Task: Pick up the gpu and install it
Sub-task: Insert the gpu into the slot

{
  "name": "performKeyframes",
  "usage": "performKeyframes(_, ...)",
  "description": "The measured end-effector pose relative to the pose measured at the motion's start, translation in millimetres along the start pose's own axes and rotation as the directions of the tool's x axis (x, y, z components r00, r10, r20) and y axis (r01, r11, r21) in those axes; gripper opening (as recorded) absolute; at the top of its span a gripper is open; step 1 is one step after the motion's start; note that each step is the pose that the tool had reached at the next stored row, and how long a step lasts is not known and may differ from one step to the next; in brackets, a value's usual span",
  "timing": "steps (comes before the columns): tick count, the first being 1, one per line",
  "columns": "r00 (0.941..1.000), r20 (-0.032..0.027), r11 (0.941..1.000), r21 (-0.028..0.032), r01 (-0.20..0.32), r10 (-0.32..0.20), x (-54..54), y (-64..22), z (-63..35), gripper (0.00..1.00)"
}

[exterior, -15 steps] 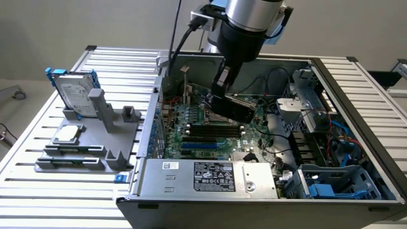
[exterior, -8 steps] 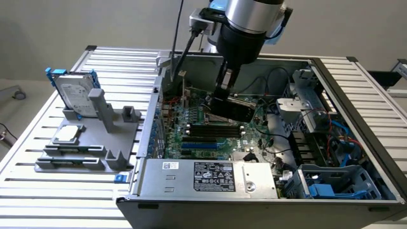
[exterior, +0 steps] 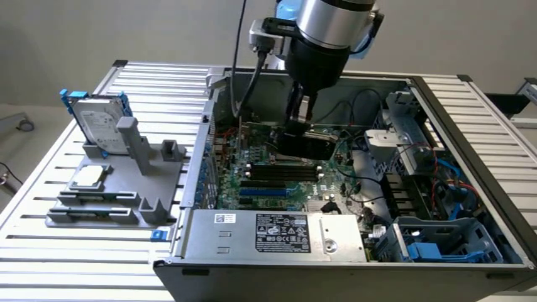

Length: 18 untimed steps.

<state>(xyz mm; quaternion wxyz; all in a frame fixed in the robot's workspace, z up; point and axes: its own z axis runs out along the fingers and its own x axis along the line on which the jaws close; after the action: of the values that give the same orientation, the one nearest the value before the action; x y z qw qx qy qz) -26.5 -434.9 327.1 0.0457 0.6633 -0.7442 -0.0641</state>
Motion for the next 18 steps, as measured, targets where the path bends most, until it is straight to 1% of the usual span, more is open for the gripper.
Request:
performKeyframes(3,0.999,-0.0049,0.999,-0.0004,0.045,-0.045,0.1,0.1,3.7,0.27)
performKeyframes(8,0.9974,-0.0055,0.9974,0.0023,0.072,-0.072,1.0,5.8,9.2,0.27)
performKeyframes(12,0.9969,-0.0003,0.9969,0.006,0.079,-0.079,3.6,14.1,11.3,0.27)
performKeyframes(15,0.9964,0.0004,0.9963,0.0073,0.085,-0.085,7.9,18.2,13.0,0.27)
performKeyframes(18,0.9958,0.0005,0.9958,0.0072,0.092,-0.092,13.9,19.8,14.3,0.27)
